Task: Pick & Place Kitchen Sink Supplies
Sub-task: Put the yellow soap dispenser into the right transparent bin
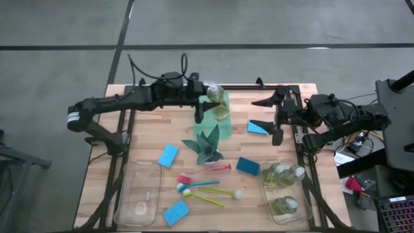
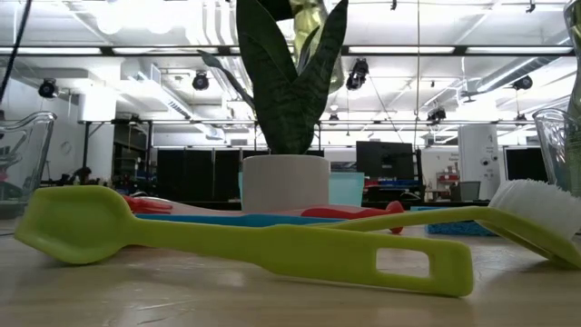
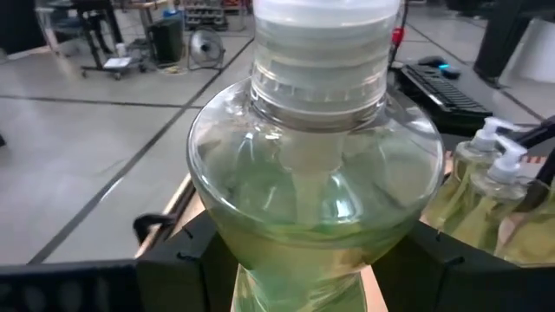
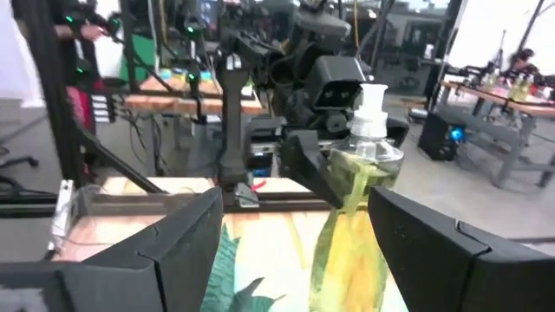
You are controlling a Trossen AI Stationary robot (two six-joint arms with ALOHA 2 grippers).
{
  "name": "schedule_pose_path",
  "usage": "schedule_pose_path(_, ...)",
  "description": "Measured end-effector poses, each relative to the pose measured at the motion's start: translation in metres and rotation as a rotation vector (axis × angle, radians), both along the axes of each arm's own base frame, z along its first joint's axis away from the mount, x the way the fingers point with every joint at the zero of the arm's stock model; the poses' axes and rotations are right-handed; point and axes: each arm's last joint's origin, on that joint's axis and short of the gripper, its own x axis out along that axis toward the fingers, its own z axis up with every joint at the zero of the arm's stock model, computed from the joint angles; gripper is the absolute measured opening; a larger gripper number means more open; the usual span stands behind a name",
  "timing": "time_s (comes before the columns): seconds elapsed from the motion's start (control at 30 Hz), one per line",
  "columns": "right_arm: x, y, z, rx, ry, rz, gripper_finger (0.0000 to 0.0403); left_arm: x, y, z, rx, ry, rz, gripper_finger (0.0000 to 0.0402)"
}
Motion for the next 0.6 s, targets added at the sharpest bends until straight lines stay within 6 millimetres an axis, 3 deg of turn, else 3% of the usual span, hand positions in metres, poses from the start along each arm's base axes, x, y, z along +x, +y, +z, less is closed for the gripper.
schedule_pose_path(0.4, 0.020, -0.021, 0.020, -0.001, -0.004, -0.054, 0.0270, 0.042, -0.010, -0.002, 0.037, 0.015, -0.074, 0.0211)
schedule_pose_path(0.6, 0.034, -0.032, 0.017, 0.047, 0.066, -0.023, 0.0274, 0.051, -0.016, -0.004, 0.026, 0.037, -0.102, 0.0211)
